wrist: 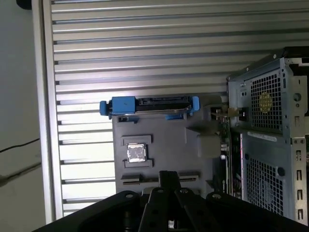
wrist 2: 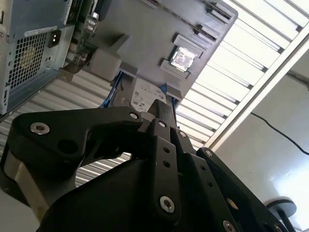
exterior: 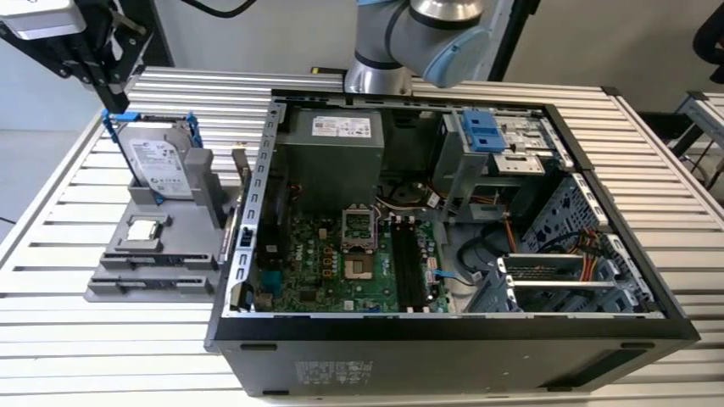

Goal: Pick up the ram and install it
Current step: 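Reach for the ram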

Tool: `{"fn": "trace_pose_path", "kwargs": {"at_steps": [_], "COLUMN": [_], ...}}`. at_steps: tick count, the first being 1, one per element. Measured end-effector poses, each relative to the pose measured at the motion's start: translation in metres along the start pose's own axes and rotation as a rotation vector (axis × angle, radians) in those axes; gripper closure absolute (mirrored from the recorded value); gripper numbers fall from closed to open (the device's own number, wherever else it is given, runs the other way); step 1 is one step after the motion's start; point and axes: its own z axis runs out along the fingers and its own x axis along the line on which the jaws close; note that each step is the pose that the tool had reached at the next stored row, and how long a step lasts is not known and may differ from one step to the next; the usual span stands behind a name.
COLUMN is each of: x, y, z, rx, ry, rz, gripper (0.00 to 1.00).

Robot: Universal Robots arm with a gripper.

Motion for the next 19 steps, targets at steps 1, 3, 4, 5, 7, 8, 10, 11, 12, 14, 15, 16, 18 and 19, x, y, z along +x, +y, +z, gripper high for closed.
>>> {"fn": "trace_pose_path", "kwargs": {"at_steps": [1,3,4,5,7,8,10,11,12,14,15,16,18,19], "x": [0.0004,0.0005,0.0005,0.0003,0.0000,-0.0002,-0.0004,-0.0006,-0.0007,-0.0011,-0.0012,-0.0013,-0.0015,-0.0015], "y": [0.0000,-0.0008,-0.0024,-0.0044,-0.0081,-0.0099,-0.0136,-0.0157,-0.0177,-0.0223,-0.0247,-0.0267,-0.0287,-0.0294], "z": [0.0000,0.0000,-0.0001,-0.0002,-0.0004,-0.0005,-0.0006,-0.0007,-0.0008,-0.0010,-0.0011,-0.0012,-0.0012,-0.0012], "rx": [0.0000,-0.0001,-0.0001,0.0000,0.0000,-0.0001,-0.0001,-0.0001,-0.0001,0.0001,0.0000,0.0000,-0.0001,-0.0001], "ry": [-0.0001,0.0000,0.0000,0.0000,0.0000,0.0000,0.0000,0.0001,0.0002,0.0008,0.0013,0.0016,0.0019,0.0021], "rz": [0.000,0.000,0.000,0.000,0.000,0.000,0.000,0.000,0.000,0.000,0.000,0.000,-0.006,-0.010], "gripper": [1.00,1.00,1.00,1.00,1.00,1.00,1.00,1.00,1.00,1.00,1.00,1.00,1.00,1.00]}}
